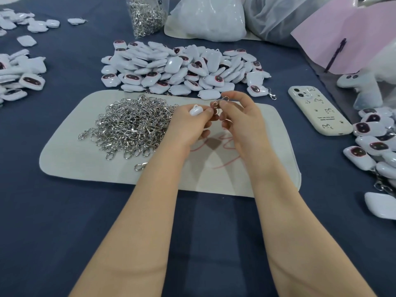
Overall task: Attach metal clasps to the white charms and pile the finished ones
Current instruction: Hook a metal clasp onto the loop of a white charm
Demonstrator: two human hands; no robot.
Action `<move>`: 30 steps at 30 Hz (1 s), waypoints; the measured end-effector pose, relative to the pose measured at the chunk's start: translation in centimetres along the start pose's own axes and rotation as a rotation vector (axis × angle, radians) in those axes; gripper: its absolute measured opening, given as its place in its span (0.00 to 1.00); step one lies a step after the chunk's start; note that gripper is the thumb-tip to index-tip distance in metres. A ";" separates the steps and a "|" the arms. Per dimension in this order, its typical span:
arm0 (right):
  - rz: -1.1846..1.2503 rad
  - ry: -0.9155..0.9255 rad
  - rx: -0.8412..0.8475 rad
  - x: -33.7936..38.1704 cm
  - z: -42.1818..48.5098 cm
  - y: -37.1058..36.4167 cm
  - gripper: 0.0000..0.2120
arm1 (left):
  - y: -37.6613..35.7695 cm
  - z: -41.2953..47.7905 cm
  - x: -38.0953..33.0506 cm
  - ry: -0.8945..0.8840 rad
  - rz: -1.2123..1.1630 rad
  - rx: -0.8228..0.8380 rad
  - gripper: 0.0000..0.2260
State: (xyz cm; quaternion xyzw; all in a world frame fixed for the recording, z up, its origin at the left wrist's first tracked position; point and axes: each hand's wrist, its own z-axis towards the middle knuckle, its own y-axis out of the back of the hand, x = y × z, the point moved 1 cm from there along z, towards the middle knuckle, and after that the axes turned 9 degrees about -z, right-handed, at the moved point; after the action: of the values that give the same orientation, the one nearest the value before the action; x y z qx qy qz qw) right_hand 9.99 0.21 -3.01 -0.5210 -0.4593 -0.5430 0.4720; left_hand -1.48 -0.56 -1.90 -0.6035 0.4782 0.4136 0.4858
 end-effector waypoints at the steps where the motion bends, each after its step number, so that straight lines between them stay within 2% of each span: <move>1: -0.013 0.007 -0.004 0.0 0.0 0.0 0.07 | 0.0 0.0 0.0 0.006 0.006 0.004 0.07; 5: -0.076 0.025 -0.035 -0.1 0.1 0.0 0.06 | 0.0 0.2 0.1 0.004 0.014 -0.028 0.08; 8: -0.256 0.051 -0.088 -0.3 0.1 -0.1 0.07 | -0.1 0.5 0.2 -0.077 0.102 -0.098 0.08; 12: -0.451 0.091 -0.102 -0.5 -0.1 -0.6 0.05 | 0.1 0.8 0.1 -0.301 0.373 -0.173 0.06; 14: -0.480 0.151 -0.061 -0.5 -0.2 -0.8 0.09 | 0.2 0.7 0.0 -0.406 0.542 -0.189 0.06; 16: -0.510 0.219 0.000 -0.4 -0.3 -1.0 0.13 | 0.1 0.6 0.0 -0.456 0.652 -0.172 0.06; 18: -0.537 0.246 0.040 -0.3 -0.5 -1.2 0.13 | 0.0 0.5 0.2 -0.471 0.712 -0.161 0.07; 30: -0.545 0.252 -0.030 -0.6 -0.1 -1.2 0.04 | 0.1 0.9 0.8 -0.443 0.637 -0.234 0.07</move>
State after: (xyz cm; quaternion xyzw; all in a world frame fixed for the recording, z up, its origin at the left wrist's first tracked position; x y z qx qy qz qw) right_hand 8.79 0.28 -3.67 -0.3140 -0.5121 -0.7166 0.3545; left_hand -1.41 0.15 -2.81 -0.3726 0.4750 0.7151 0.3525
